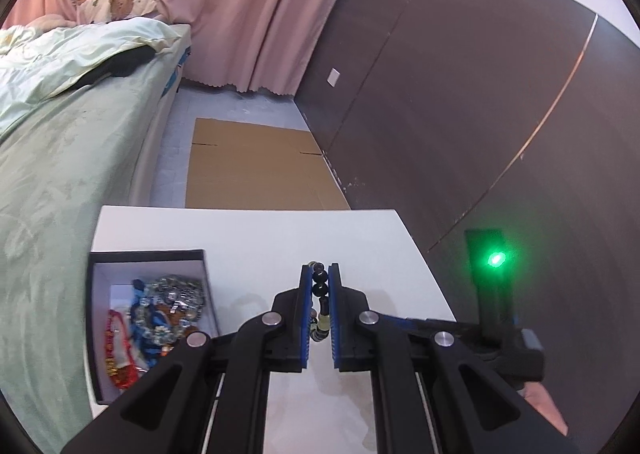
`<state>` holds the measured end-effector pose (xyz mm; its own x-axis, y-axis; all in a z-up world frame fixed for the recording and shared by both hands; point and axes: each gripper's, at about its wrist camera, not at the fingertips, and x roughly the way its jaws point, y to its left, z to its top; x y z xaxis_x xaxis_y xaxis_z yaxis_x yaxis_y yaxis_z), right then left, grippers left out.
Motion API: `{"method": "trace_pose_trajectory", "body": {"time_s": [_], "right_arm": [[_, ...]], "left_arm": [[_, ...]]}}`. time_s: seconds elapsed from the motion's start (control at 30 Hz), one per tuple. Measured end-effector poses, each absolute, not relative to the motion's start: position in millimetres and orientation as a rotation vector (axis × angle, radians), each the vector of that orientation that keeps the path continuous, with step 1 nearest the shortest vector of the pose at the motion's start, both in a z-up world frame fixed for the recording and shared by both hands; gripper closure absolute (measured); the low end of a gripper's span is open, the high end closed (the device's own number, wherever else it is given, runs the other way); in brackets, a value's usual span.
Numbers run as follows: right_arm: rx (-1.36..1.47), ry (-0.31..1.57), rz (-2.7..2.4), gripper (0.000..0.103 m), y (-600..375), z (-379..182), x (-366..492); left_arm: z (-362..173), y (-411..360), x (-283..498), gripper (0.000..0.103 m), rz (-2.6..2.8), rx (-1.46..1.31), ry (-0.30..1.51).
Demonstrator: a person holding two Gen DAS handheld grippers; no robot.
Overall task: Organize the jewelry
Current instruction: 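Carry dark bead bracelet into box with left gripper while right gripper grasps silver ring, then drop the silver ring into the black box with the right gripper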
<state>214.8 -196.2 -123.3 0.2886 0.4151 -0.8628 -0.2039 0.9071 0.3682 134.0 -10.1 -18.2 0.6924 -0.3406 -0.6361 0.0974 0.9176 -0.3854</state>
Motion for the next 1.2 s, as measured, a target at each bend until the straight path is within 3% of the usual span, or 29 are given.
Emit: {"method": "trace_pose_trajectory", "body": {"time_s": [0.43,0.57,0.83,0.9,0.93,0.97,1.2], "right_arm": [[-0.024,1.18,0.322,0.074,-156.8,-130.8,203.6],[-0.11,1.162,0.267,0.089,-150.8,-132.0,201.1],[-0.081,1.13,0.286,0.09,-148.0,-122.6,194.5],[-0.054,1.108,0.307,0.09,-149.4,-113.1,190.9],[-0.041,1.101,0.317,0.09,-148.9,-110.4,190.2],[-0.017,1.093,0.336,0.09,-149.5,-106.6,188.6],[0.112,1.045,0.45,0.089,-138.5,-83.9,180.3]], "left_arm": [[-8.8,39.7,120.4,0.097,-0.191,-0.402,0.745],[-9.1,50.8,112.8,0.097,-0.164,-0.409,0.742],[-17.9,75.3,109.2,0.096,-0.103,-0.451,0.766],[-21.3,84.4,109.4,0.084,-0.061,-0.477,0.769],[-22.5,89.4,108.8,0.052,-0.039,-0.491,0.773],[-21.3,95.3,105.5,0.028,-0.018,-0.508,0.754],[-12.3,106.7,94.9,0.024,0.014,-0.494,0.711]]}}
